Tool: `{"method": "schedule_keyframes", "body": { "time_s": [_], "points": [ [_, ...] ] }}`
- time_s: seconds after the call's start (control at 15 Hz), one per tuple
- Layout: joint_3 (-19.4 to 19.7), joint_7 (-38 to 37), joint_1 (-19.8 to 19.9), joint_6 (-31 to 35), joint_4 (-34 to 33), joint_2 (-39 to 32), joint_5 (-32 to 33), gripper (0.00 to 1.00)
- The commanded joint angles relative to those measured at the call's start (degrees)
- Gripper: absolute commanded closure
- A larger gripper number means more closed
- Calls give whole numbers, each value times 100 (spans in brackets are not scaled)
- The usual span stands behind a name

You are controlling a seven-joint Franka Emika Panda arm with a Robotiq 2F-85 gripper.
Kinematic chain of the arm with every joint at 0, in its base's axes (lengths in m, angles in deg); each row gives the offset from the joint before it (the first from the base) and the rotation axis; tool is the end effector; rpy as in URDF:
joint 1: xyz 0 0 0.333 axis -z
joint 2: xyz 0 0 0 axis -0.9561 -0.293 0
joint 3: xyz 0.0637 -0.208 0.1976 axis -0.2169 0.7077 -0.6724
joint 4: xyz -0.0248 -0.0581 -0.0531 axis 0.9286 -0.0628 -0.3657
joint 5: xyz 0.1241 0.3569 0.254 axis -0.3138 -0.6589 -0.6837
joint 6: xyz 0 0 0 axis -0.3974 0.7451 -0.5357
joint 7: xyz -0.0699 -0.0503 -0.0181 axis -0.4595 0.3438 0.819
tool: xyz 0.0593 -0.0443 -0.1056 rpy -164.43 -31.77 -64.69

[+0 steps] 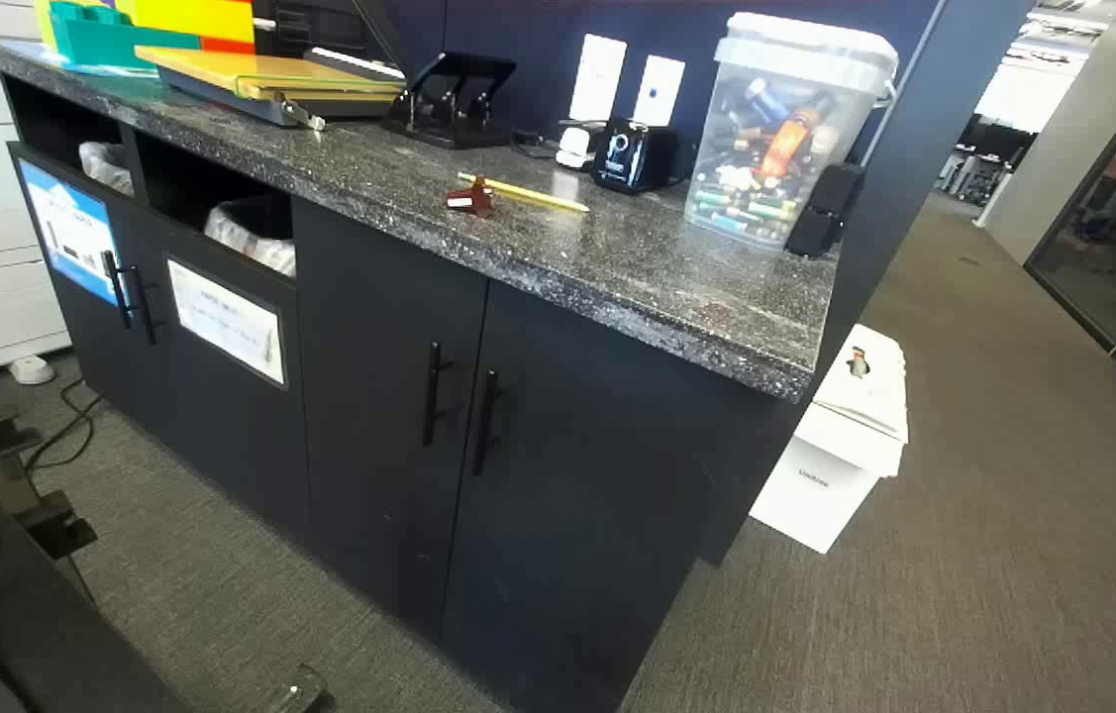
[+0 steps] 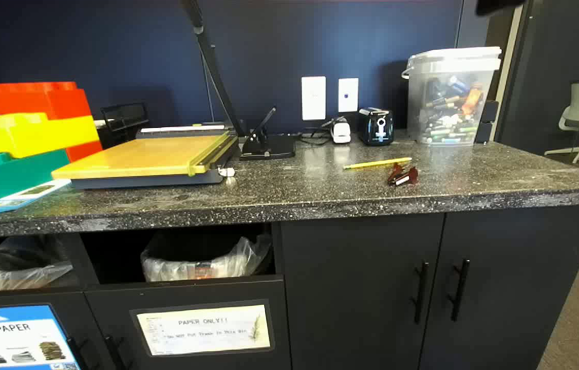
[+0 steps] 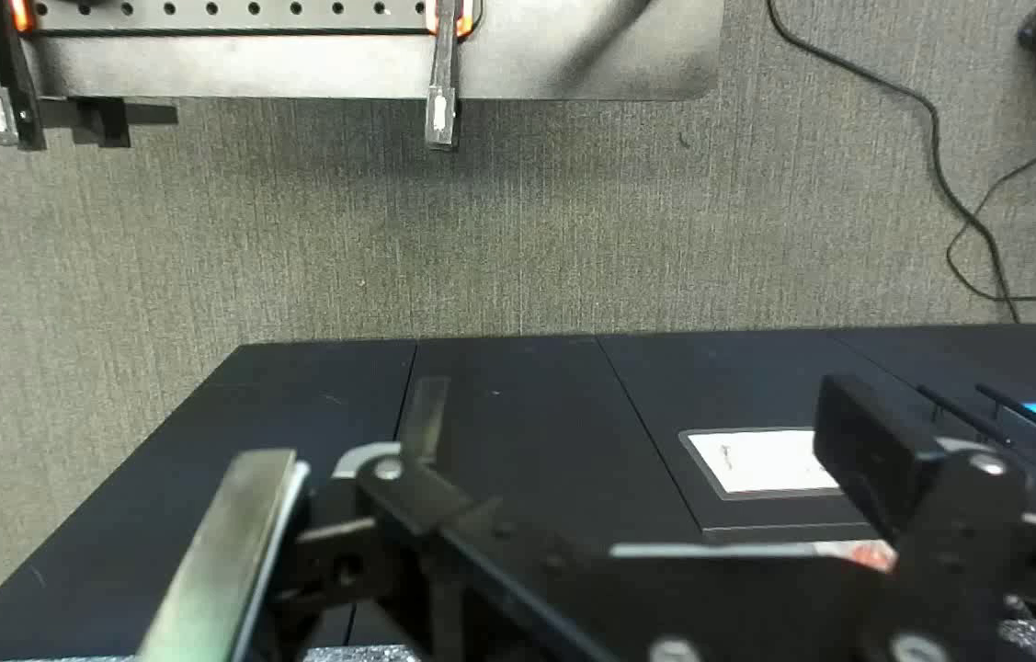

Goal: Open the left cabinet door

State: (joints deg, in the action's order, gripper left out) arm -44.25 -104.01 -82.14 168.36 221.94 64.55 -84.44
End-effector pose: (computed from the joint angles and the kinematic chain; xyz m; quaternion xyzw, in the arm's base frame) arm 0.4683 0.2129 0.3615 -0.9994 -0.0290 0.0122 0.0148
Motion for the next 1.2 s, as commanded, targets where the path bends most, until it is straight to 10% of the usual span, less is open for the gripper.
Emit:
{"method": "schedule_keyframes", "body": {
  "time_s": [0.0, 0.67, 1.13],
  "points": [
    [45, -11, -47, -8, -13, -4, 16, 0],
    [127, -876, 276, 1801, -642, -2126, 897, 0],
    [1496, -2703, -488, 2735, -1809, -4713, 2783, 0]
  ]
}}
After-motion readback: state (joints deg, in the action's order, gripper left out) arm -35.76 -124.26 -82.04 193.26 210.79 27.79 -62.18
